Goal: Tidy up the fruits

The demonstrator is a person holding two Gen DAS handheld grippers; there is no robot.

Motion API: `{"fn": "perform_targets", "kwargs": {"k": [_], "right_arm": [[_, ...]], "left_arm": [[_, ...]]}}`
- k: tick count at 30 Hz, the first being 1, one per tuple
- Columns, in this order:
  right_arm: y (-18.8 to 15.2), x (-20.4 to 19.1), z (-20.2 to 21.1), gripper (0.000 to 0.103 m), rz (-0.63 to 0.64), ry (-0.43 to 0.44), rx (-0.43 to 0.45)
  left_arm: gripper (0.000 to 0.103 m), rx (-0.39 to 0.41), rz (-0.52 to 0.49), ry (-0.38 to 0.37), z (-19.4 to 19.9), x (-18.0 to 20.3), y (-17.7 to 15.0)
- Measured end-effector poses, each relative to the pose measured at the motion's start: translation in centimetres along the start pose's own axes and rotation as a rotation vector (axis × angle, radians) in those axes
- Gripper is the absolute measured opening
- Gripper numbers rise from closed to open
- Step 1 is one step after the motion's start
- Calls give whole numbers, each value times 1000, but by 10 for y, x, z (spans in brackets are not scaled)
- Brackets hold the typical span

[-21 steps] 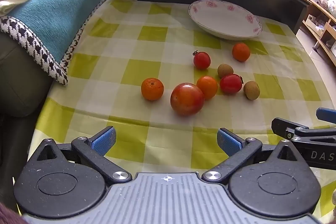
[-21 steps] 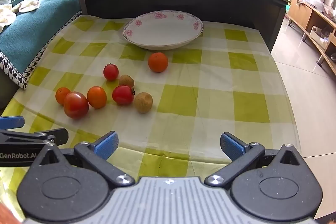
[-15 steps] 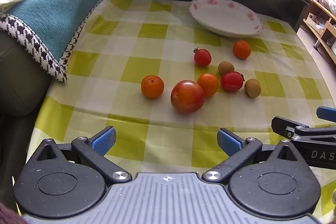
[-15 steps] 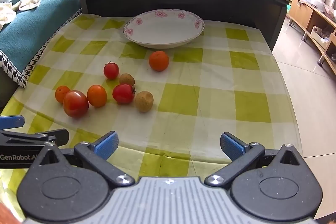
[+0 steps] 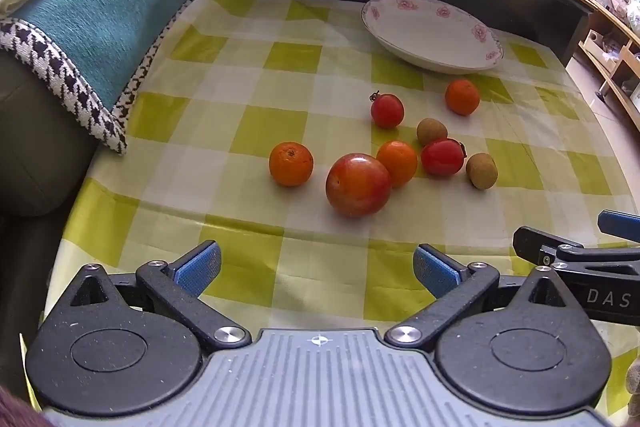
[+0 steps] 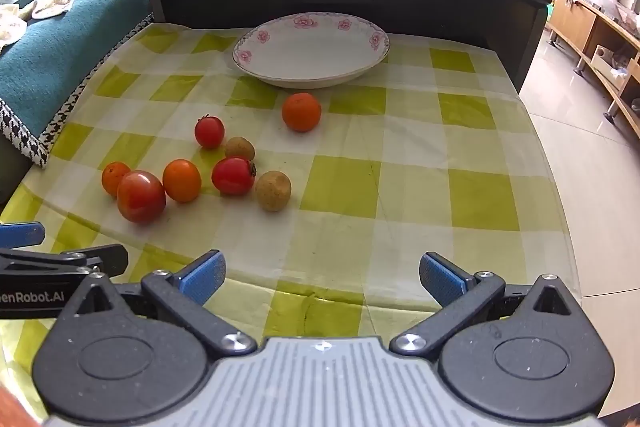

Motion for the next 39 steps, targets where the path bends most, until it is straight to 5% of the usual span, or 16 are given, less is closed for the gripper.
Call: {"fn": "perform_targets", "kwargs": {"k": [39], "right_arm": [[-2, -3, -7, 101, 1, 15, -53]], "left_arm": [[103, 1, -34, 7, -1, 5, 1]]}}
Point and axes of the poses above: each gripper's, at about its wrist camera, not at the fingertips, and z roughly against the way its jaws point, x to its right, y to its top, the point moved 1 cm from there along -z, roughly the way its jaws point, and after that the axes turned 7 degrees about -y, right-handed, at the moved point
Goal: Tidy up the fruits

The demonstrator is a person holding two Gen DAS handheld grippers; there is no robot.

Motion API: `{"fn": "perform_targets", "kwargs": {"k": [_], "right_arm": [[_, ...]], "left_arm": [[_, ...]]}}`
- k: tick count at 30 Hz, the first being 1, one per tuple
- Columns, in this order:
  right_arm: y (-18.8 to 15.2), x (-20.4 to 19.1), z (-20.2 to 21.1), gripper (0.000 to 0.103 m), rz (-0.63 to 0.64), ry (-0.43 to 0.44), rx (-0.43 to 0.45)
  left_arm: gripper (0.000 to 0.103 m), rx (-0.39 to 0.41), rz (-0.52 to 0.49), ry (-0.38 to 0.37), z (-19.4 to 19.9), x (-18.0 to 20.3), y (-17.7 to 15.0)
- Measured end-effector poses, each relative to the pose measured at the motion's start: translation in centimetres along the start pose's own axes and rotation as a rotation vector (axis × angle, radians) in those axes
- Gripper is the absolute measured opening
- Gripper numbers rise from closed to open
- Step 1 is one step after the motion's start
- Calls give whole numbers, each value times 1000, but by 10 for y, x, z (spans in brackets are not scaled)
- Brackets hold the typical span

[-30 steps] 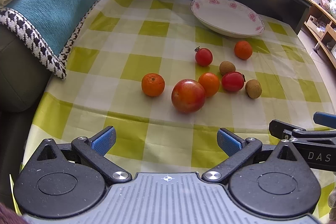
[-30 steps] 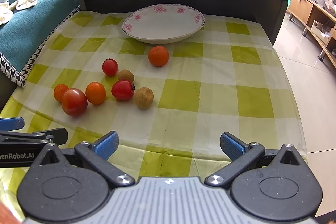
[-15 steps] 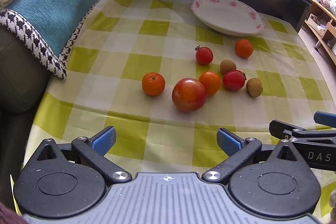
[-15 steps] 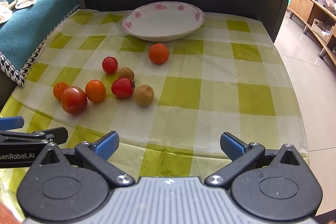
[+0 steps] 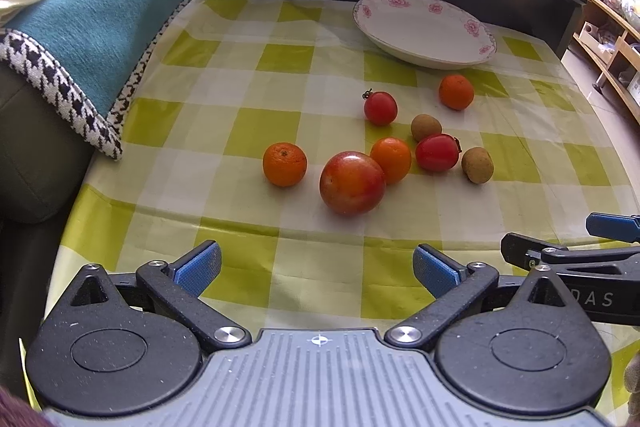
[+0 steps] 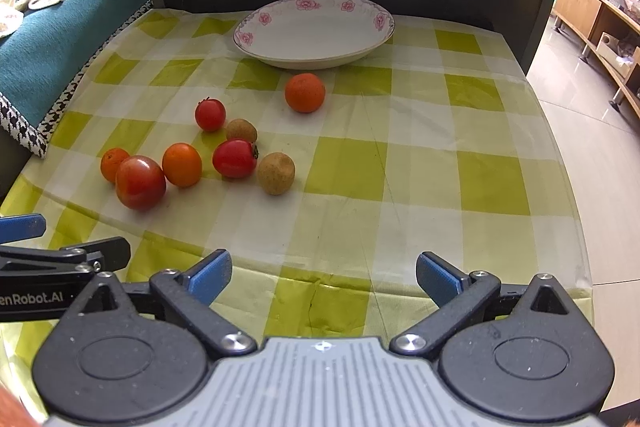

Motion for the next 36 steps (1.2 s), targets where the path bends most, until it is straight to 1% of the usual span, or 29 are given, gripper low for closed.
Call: {"fn": "perform_targets", "kwargs": {"k": [15, 23, 36], "right_arm": [[1, -2, -8, 100, 5, 10, -22], [0, -4, -12, 97, 16, 13, -37], [3, -6, -16, 96, 30, 13, -43]], "left_arm": [[103, -13, 2, -5, -7, -1, 1], [103, -21, -7, -7, -11, 0, 0], [103, -21, -12, -9, -12, 0, 2]]}}
Point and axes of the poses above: each gripper's, at about its wrist camera, not at the fingertips, and z roughly against the way its jaws point, x to its right, y to its top, the point moved 1 cm from there along -z, roughly the way its jaws point, and after that the axes turned 7 degrees about -y, right-handed, at the moved point
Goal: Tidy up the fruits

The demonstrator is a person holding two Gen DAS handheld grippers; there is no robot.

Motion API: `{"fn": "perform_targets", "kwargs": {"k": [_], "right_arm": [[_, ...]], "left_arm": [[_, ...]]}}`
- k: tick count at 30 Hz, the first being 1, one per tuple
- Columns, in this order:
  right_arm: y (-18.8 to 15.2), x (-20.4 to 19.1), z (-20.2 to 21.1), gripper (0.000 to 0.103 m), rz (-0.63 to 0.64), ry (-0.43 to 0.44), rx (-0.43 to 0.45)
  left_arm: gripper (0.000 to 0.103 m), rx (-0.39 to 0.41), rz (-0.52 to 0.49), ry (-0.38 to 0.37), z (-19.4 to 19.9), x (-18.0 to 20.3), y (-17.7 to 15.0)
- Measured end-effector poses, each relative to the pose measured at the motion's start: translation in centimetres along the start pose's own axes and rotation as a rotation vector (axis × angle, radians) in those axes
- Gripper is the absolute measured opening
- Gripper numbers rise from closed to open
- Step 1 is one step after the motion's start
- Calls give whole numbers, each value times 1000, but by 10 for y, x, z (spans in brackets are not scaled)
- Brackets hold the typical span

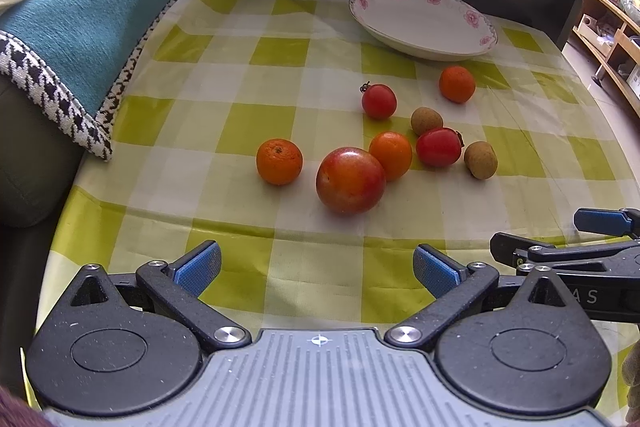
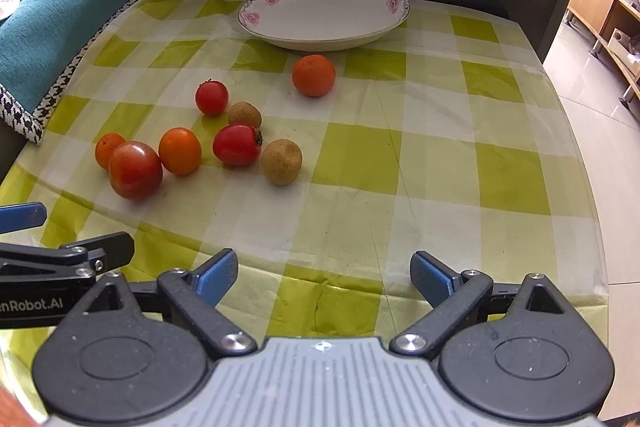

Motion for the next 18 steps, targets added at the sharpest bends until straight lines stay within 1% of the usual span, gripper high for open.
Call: {"fn": "perform_targets", "kwargs": {"k": [5, 12, 18], "right_arm": [[5, -3, 0, 96, 41, -1, 16], [17, 1, -3, 96, 50, 46, 20], [30, -2, -2, 94, 108, 63, 66]], "left_arm": [[103, 10, -14, 4, 1, 0, 3], [103, 19, -41, -11, 2, 2, 8], [103, 27, -42, -30, 1, 1, 13]]}}
Point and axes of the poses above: each gripper's, at about its wrist camera, not at the fingertips, and z roughly against the way its jaws point, x to its right, y to its top, the point moved 1 cm from there along -z, roughly the way its jaws point, and after that the axes turned 7 degrees about -y, right-handed, at the moved point
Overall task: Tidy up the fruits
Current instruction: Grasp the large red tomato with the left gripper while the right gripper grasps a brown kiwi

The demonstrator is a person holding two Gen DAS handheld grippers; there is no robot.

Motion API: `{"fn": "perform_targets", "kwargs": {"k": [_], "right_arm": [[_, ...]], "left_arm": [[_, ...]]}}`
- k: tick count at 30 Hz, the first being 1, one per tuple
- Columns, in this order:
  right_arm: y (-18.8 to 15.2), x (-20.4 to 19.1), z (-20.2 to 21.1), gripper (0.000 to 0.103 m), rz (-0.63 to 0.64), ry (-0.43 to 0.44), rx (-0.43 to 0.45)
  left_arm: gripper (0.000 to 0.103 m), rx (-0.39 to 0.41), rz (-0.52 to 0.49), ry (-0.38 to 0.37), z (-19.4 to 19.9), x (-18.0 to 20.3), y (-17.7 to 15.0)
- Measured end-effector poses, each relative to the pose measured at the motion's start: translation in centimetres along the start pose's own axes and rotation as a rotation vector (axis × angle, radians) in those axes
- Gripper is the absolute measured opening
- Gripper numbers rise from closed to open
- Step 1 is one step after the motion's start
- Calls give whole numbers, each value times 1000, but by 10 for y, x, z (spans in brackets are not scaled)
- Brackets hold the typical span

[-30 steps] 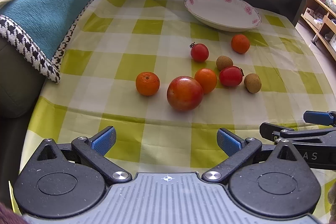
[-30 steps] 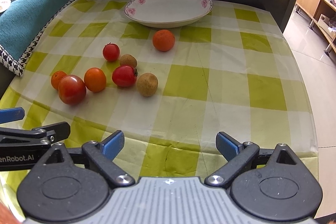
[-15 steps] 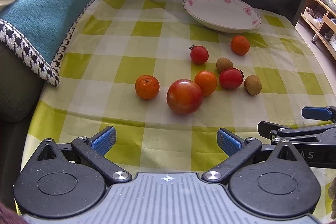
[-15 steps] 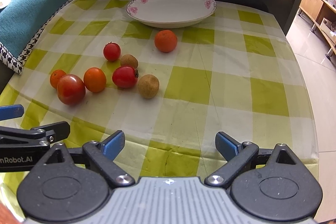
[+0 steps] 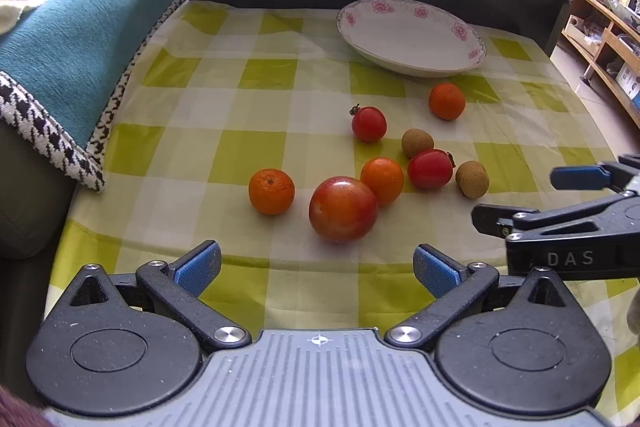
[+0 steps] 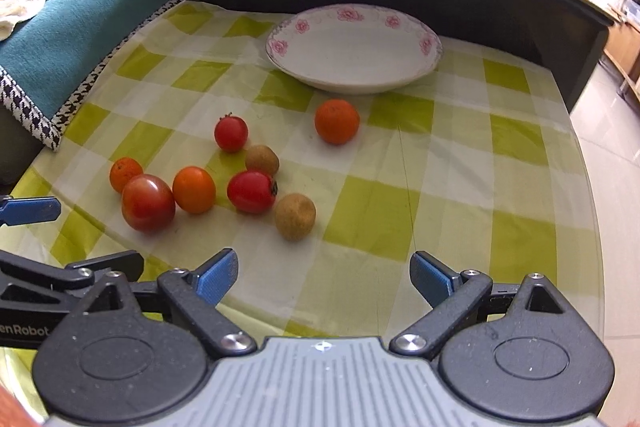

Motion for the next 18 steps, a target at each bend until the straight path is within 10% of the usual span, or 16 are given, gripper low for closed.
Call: {"fn": "perform_targets", "kwargs": {"k": [9, 13, 18], "right_arm": [[20, -6, -28, 56, 118, 36, -15], [24, -5, -35, 40, 148, 39, -2], [26, -5, -35, 31, 148, 70, -4]], "left_arm": [[100, 22, -30, 8, -4, 0, 4], [71, 21, -46, -30, -7, 4, 7], [62, 0, -82, -39, -18, 12, 8]]}}
Point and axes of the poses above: each gripper's, at about its wrist camera, not at the fingertips, and z roughly against the way its jaws point, x to its right, y to its top, the point moved 1 cm from there along -z, roughly the way its jaws point, and after that the axes turned 7 degrees about -y, right-handed, at the moved point
